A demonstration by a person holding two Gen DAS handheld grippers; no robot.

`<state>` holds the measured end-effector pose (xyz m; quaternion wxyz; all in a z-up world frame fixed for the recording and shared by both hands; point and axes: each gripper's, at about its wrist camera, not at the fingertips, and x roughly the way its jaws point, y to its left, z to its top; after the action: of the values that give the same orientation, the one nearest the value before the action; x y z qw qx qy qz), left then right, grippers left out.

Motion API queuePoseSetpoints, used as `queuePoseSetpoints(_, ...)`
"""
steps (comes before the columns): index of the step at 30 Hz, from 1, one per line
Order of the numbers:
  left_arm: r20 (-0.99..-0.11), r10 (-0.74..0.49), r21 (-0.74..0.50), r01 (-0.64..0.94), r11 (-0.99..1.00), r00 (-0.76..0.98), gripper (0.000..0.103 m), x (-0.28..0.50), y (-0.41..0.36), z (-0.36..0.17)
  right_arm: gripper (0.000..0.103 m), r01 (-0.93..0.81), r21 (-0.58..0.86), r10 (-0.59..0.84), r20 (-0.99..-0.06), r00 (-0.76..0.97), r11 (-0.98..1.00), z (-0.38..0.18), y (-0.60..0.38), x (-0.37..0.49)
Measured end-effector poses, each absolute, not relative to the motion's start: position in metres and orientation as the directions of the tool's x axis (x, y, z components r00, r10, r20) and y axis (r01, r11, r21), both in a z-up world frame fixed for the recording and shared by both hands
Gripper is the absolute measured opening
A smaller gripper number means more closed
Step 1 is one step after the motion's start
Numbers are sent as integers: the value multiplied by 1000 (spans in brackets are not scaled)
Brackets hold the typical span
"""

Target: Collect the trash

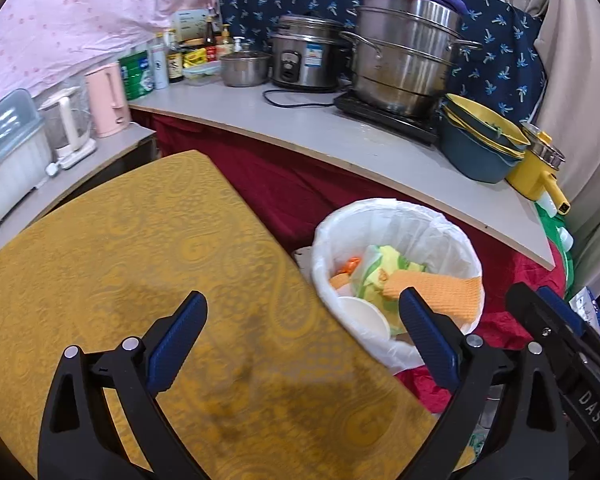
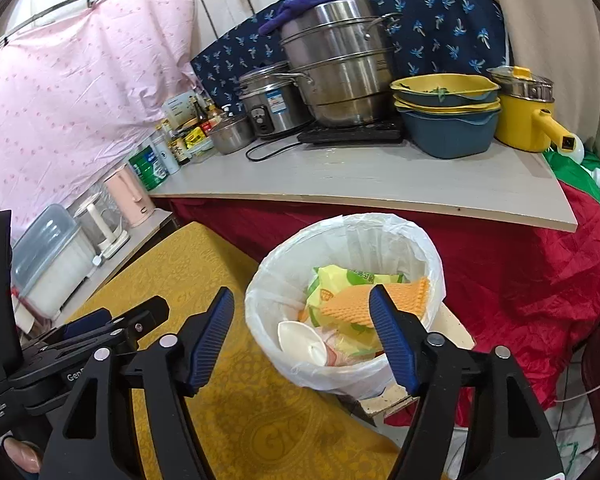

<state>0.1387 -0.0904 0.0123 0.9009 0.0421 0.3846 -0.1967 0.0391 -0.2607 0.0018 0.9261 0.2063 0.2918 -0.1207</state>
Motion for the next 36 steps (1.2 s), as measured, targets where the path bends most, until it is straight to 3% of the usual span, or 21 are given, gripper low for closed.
queuePoseSetpoints(7, -708, -259, -21, 346, 938, 658, 92, 121, -68, 14, 83, 331, 249, -116, -615, 780, 910, 8, -238, 30)
queuePoseSetpoints(15, -715, -212, 17, 320, 947, 666, 92, 106, -52, 9, 87, 310, 197, -115, -646, 755, 930, 8, -221, 20)
queuePoseSetpoints(18, -714, -200, 40, 325, 945, 671, 92, 100, -50, 9, 96, 306, 194, -110, -654, 748, 932, 7, -217, 17)
queuePoseSetpoints(36, -718, -197, 47, 328, 943, 668, 92, 91, -65, 2, 96, 310, 134, -147, -664, 733, 941, 4, -219, 13)
